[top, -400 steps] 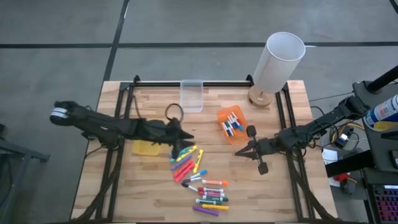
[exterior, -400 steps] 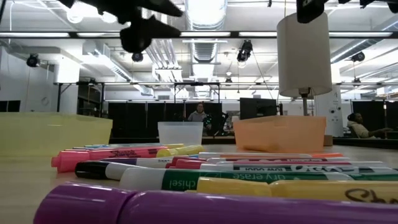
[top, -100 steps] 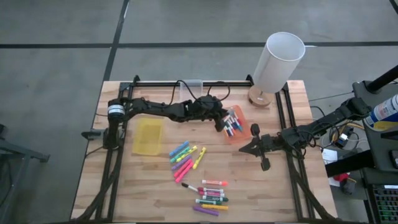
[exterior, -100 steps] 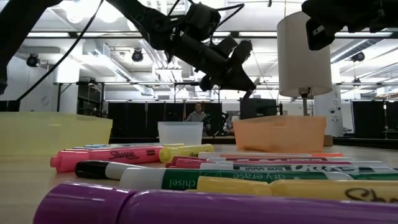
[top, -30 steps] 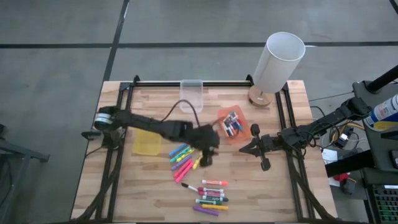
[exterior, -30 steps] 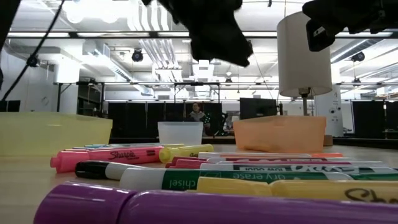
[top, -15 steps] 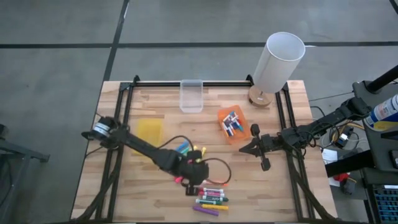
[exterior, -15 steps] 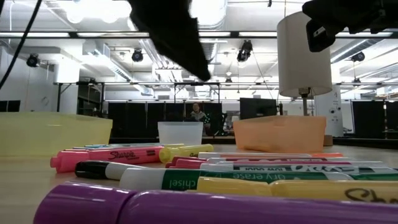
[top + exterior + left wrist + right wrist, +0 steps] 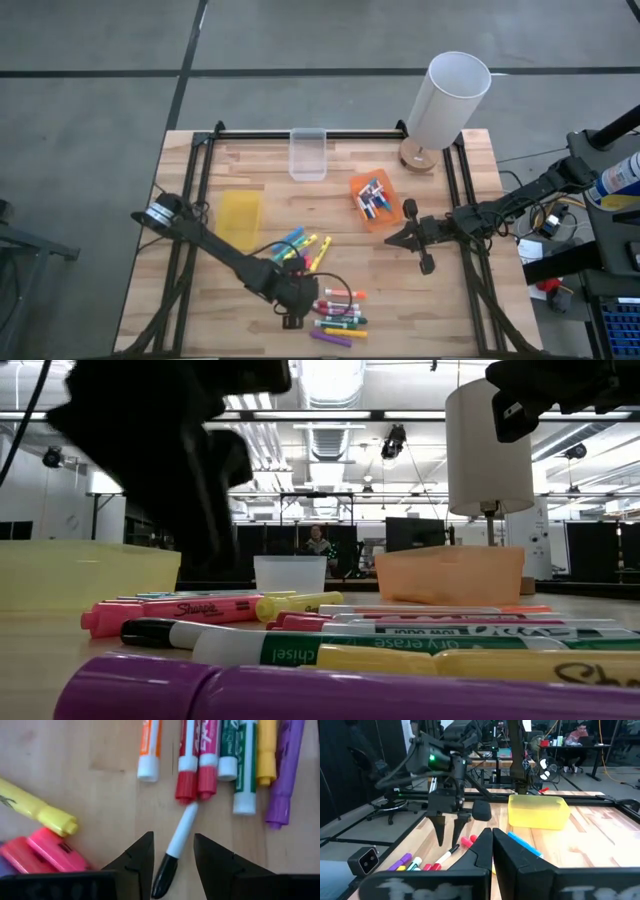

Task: Pick & Place Markers
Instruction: Put the small black marker into the orange bin

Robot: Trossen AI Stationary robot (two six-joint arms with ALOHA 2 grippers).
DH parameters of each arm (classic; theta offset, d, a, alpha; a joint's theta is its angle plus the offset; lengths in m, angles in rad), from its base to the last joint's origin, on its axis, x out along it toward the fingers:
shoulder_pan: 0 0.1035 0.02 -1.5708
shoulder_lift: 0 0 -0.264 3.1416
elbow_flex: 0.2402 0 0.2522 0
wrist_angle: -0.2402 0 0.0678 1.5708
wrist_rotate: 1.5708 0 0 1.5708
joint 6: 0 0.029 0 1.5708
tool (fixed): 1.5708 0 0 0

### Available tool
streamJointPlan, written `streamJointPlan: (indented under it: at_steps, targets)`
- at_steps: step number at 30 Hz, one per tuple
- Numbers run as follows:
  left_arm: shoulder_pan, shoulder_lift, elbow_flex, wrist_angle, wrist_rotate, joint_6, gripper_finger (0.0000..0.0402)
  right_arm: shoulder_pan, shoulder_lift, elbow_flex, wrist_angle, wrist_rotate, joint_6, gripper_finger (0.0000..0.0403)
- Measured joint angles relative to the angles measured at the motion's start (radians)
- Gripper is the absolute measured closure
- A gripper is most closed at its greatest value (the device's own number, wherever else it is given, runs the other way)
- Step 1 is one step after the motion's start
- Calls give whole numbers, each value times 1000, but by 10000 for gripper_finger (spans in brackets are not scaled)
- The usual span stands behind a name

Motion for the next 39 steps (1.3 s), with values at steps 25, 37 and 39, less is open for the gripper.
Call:
streamJointPlan:
  at_steps: [25, 37, 39]
  targets:
    - [-27, 0, -201, 234, -87, 50, 271, 1, 0, 0, 1, 1, -2, 394]
    - [-23, 42, -199, 250, -93, 77, 332, 1, 0, -1, 1, 0, -3, 394]
    - [-23, 50, -199, 251, -93, 73, 353, 1, 0, -1, 3, 1, -4, 394]
